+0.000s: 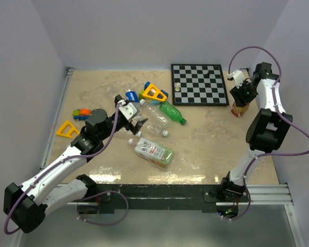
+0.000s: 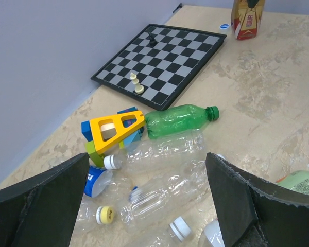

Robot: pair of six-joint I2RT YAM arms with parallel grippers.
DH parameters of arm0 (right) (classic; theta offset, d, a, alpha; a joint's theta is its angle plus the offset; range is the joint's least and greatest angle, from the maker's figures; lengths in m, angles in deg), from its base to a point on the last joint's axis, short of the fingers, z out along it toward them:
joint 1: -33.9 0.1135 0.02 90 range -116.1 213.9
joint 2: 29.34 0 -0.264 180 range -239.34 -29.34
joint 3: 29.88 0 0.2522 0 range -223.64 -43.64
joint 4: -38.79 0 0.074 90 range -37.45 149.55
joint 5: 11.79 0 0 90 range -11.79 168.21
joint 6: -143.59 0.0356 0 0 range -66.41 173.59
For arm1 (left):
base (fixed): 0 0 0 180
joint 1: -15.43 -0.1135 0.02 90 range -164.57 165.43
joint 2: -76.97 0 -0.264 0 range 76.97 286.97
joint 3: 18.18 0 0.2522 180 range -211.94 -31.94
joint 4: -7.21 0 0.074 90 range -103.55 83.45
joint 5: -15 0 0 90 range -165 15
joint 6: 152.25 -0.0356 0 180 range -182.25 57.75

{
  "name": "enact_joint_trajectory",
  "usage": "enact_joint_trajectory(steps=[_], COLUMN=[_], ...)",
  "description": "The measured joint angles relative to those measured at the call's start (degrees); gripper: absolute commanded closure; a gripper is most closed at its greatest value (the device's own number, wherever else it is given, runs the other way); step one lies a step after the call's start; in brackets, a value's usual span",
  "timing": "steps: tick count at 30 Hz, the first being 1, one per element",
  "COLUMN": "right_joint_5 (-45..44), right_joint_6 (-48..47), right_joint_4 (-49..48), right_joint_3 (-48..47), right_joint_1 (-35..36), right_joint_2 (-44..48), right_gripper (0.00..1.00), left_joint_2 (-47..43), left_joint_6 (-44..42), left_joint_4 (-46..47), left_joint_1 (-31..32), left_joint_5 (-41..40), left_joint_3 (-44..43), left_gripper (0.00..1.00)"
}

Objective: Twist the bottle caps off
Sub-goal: Place the plastic bottle at the corner of the board, then pick up the plastic bottle at the center of the board.

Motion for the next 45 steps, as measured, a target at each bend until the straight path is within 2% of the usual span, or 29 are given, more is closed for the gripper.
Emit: enact_joint_trajectory(steps=[1, 2, 37, 45], right_joint_5=[-0.1, -0.1, 0.2, 4.4], right_joint_6=[-0.1, -0.2, 1.0, 2.5], right_joint_4=[0.0, 0.0, 3.8, 1.9], right_joint_3=[0.0, 0.0, -12.2, -12.9], right_joint_1=[-0.2, -0.4, -1.6, -1.6], right_joint_2=[0.0, -0.1, -1.6, 1.8], right_gripper=[0.22, 0.02, 0.02, 0.02], left_joint_2=[0.0, 0.0, 0.0, 0.0], left_joint_6=[0.0, 0.0, 0.0, 0.0], left_joint_4=[0.0, 0.0, 0.0, 0.0], left_joint_1=[0.0, 0.0, 0.0, 0.0], left_joint_5=[0.1, 0.1, 0.4, 0.4], left_joint_3=[0.0, 0.0, 0.0, 0.0], left_gripper=[0.0, 0.0, 0.0, 0.0])
